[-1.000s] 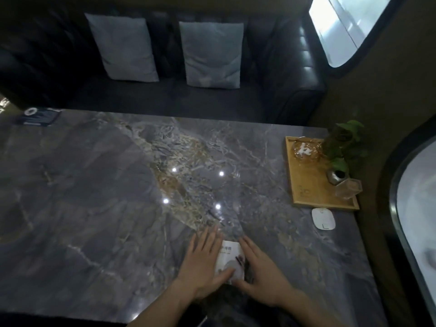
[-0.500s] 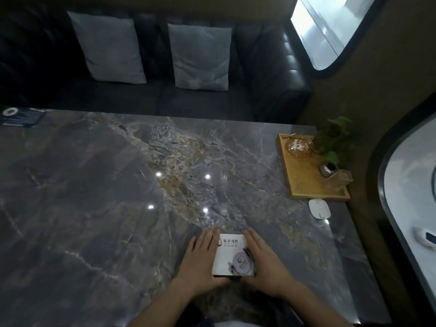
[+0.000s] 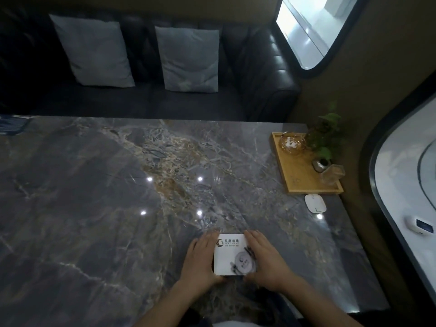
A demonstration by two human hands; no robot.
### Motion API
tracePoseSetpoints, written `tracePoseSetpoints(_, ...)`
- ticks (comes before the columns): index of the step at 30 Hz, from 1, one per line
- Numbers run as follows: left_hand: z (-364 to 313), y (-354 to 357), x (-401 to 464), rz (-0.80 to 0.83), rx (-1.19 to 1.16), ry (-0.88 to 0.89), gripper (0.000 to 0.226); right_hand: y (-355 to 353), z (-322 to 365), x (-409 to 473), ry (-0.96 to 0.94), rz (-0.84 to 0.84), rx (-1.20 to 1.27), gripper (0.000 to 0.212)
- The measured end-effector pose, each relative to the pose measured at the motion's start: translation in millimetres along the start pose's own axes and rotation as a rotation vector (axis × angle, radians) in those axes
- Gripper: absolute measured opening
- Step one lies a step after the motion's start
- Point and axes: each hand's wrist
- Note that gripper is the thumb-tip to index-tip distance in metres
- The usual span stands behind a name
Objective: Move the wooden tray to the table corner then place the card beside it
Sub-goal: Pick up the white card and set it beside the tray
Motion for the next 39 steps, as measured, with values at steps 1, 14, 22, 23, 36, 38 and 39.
tracePoseSetpoints(1,-1,-2,-1,-0.002,-0.037,-0.002,0.111,1,1,0,-0.013,0.008,0.009,0.114)
tracePoseSetpoints(14,-1,-48,1,0.068,-0.419,0.169,0.102,-31,5,14,0.249,-0.160,0.732,0.029)
tracePoseSetpoints(22,-6,-43,12,0.050,-0.802,0.021,0.117,-45,-6,13,0.289,-0.210,1.012,0.022)
tracePoseSetpoints(23,-6,-38,13,0.036,-0.854,-0.029,0.112,-46,-8,11,0.298,-0.217,1.056,0.022)
tracePoseSetpoints(36,-85,12,35,-0.043,-1.272,-0.348,0.070,-58,-63,-22,0.365,-0.378,1.312,0.022)
tracePoseSetpoints(38,-99,17,37,-0.069,-1.271,-0.367,0.063,-59,-73,-27,0.375,-0.394,1.326,0.022)
tracePoseSetpoints(39,-109,21,39,-0.072,-1.266,-0.369,0.058,-61,-79,-30,0.379,-0.404,1.334,0.023)
Point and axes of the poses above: each hand's wrist, its own x-axis towards the middle knuckle, its own y-axis out of the palm, z = x × y
